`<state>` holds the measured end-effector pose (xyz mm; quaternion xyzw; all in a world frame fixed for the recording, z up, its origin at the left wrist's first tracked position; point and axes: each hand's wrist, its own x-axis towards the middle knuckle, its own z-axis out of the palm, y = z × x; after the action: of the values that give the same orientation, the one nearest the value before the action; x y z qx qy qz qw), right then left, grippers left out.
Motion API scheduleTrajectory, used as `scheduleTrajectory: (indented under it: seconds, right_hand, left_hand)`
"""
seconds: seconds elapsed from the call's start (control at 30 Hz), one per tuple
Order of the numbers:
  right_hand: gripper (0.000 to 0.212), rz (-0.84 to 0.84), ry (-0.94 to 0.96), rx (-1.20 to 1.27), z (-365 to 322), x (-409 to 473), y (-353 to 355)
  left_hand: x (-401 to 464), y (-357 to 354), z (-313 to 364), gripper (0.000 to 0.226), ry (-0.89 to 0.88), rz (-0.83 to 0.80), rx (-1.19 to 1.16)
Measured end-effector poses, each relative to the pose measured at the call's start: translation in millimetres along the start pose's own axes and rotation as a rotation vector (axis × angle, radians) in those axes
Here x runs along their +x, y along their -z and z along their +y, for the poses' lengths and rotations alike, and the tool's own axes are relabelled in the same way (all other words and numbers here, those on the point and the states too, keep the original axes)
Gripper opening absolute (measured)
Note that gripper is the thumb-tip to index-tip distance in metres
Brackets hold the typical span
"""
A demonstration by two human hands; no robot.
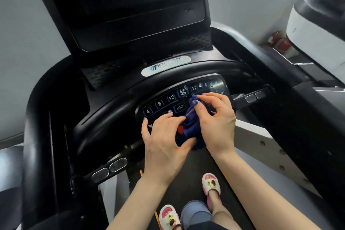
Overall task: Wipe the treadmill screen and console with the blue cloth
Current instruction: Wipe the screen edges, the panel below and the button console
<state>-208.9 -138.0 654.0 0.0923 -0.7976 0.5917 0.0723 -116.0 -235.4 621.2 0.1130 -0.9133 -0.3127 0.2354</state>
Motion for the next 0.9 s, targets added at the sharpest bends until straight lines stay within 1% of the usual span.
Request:
scheduleTrajectory:
  seconds: [0.13,0.17,0.23,0.3,0.37,0.47,0.53,0.6,0.67,0.77,0.83,0.9]
  right_hand:
    - [0.014,-0.08,-0.043,0.015,-2.9,-0.4,6.2]
    - [0.019,-0.113,-0.061,0.017,-1.6,0.5,9.1]
    - [0.036,-0.208,-0.119,0.022,3.5,4.6,17.3]
    - [0.051,-0.36,-0.14,0.017,10.1,9.6,28.1]
    - [0.061,-0.498,-0.051,-0.044,17.1,13.5,40.0]
    - [0.075,-0.655,0.177,-0.195,24.7,17.2,52.5]
    - [0.077,-0.741,0.262,-0.203,26.3,18.6,51.9]
    - [0.075,-0.787,0.265,-0.184,28.4,19.4,48.0]
    - [0.073,-0.84,0.207,-0.142,31.9,19.9,45.4]
    - [0.071,-0.877,0.025,-0.039,38.5,17.0,43.6]
    - [0.059,-0.875,-0.055,0.023,39.8,13.4,41.5]
    - [0.042,-0.869,-0.093,0.091,39.7,9.9,40.3]
  left_hand:
    - [2.2,0.2,2.7,0.026,0.033,0.056,-0.035]
    - [2.7,0.7,3.1,0.023,0.049,0.072,-0.052]
    - [3.5,2.8,2.6,0.02,0.104,0.089,-0.104]
    - [3.1,5.8,-0.2,0.018,0.157,0.09,-0.15]
    - [2.3,9.6,-3.5,0.018,0.194,0.083,-0.164]
    - [2.2,14.4,-8.3,0.021,0.23,0.067,-0.169]
    - [3.2,17.0,-8.5,0.022,0.24,0.037,-0.168]
    - [4.3,20.0,-7.5,0.021,0.222,0.002,-0.169]
    - [5.6,22.6,-8.9,0.03,0.206,-0.024,-0.186]
    - [8.7,25.2,-12.3,0.036,0.23,-0.054,-0.24]
    - [10.3,25.5,-11.2,0.04,0.237,-0.053,-0.255]
    - [11.2,24.9,-9.9,0.034,0.23,-0.019,-0.221]
